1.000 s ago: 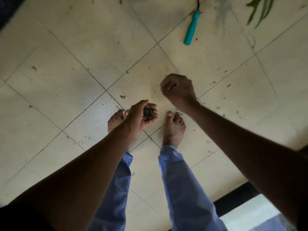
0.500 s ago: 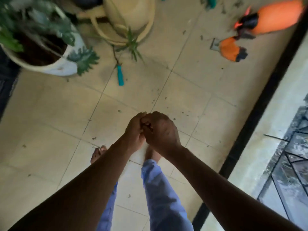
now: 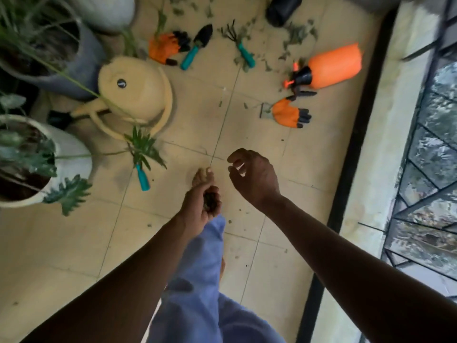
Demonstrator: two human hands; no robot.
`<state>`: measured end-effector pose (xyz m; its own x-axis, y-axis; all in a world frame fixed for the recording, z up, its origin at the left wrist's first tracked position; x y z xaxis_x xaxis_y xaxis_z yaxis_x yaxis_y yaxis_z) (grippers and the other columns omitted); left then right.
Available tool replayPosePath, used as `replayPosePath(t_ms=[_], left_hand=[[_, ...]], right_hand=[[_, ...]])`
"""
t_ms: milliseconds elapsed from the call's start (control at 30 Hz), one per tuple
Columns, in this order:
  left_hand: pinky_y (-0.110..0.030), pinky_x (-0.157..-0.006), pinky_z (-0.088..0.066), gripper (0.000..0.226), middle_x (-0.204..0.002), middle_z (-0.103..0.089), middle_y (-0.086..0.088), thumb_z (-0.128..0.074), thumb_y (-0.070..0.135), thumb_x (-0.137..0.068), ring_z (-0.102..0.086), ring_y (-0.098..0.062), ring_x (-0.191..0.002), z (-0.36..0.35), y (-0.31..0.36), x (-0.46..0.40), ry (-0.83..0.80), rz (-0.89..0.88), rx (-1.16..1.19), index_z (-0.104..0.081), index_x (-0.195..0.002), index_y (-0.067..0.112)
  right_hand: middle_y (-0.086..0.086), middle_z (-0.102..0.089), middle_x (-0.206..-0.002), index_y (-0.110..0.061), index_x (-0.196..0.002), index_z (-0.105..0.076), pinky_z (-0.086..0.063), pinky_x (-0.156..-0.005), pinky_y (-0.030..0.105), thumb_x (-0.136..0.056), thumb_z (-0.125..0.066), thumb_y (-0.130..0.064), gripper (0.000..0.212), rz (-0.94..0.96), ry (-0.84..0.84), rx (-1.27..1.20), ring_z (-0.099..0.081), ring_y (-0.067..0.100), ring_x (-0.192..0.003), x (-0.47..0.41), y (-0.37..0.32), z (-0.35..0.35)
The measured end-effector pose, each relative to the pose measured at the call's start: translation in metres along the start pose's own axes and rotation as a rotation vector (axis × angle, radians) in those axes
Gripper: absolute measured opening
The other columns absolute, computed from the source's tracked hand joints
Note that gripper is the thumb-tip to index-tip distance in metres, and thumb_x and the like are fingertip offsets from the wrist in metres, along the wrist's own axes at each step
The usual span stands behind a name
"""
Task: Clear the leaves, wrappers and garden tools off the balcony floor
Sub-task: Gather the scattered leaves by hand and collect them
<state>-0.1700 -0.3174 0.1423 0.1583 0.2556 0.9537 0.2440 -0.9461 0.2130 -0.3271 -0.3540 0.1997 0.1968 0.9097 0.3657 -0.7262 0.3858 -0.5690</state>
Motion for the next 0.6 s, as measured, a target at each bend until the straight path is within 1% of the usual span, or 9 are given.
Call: replayPosePath(t_ms=[100, 167, 233, 400, 500, 600], left_hand=[[-0.026, -0.055, -0.046, 0.025, -0.072, -0.058, -0.004, -0.057, 0.028, -0.102, -0.057, -0.015, -0.061, -0.021, 0.025, -0.018, -0.006, 0.019, -0.018, -0.061, -0.082, 0.014], [-0.024, -0.051, -0.049, 0.022, -0.073, -0.059, -0.004, -0.061, 0.029, -0.101, -0.056, -0.015, -0.063, -0.036, 0.042, -0.030, -0.014, 0.047, 0.000, -0.061, -0.085, 0.015], [-0.024, -0.051, -0.052, 0.018, -0.075, -0.059, -0.004, -0.062, 0.029, -0.101, -0.057, -0.016, -0.066, -0.050, 0.059, -0.042, -0.015, 0.068, 0.028, -0.061, -0.089, 0.015], [-0.024, -0.049, -0.053, 0.031, -0.069, -0.061, -0.006, -0.054, 0.024, -0.103, -0.061, -0.015, -0.056, -0.091, 0.100, -0.071, -0.051, 0.087, 0.032, -0.063, -0.077, 0.010], [-0.026, -0.052, -0.053, 0.029, -0.068, -0.062, -0.005, -0.055, 0.024, -0.103, -0.061, -0.015, -0.057, -0.113, 0.123, -0.093, -0.065, 0.089, 0.011, -0.063, -0.078, 0.011], [-0.028, -0.056, -0.050, 0.029, -0.068, -0.060, -0.004, -0.053, 0.025, -0.103, -0.059, -0.016, -0.056, -0.132, 0.139, -0.123, -0.059, 0.093, 0.023, -0.062, -0.078, 0.012]], right_hand=[[-0.008, -0.070, -0.094, -0.027, -0.104, -0.070, -0.055, -0.072, 0.029, -0.089, -0.066, -0.022, 0.016, -0.056, 0.016, -0.010, -0.066, 0.011, -0.080, -0.035, 0.015, 0.015], [-0.007, -0.070, -0.096, -0.026, -0.105, -0.070, -0.055, -0.073, 0.029, -0.089, -0.066, -0.021, 0.017, -0.103, 0.009, 0.000, -0.067, 0.013, -0.081, -0.057, 0.029, 0.023], [-0.004, -0.071, -0.098, -0.023, -0.106, -0.070, -0.055, -0.074, 0.029, -0.090, -0.065, -0.019, 0.017, -0.146, -0.005, 0.026, -0.068, 0.014, -0.084, -0.076, 0.044, 0.029], [-0.004, -0.071, -0.103, -0.025, -0.108, -0.069, -0.056, -0.076, 0.031, -0.092, -0.063, -0.022, 0.017, -0.231, -0.082, 0.143, -0.068, 0.016, -0.090, -0.126, 0.082, 0.040], [-0.004, -0.071, -0.105, -0.027, -0.111, -0.069, -0.055, -0.077, 0.031, -0.094, -0.062, -0.026, 0.018, -0.297, -0.094, 0.180, -0.067, 0.019, -0.095, -0.165, 0.113, 0.042], [-0.003, -0.072, -0.104, -0.028, -0.108, -0.069, -0.050, -0.077, 0.030, -0.092, -0.064, -0.029, 0.017, -0.374, -0.099, 0.160, -0.067, 0.024, -0.099, -0.206, 0.148, 0.039]])
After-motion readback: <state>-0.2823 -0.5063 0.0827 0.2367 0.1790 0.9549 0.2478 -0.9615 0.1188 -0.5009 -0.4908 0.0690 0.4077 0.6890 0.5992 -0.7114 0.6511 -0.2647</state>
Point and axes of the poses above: each hand's wrist, its own x-axis away from the middle knuckle, its own z-axis out of the back of the hand, y = z × x, the point moved 5 cm from there along -x, towards the middle knuckle
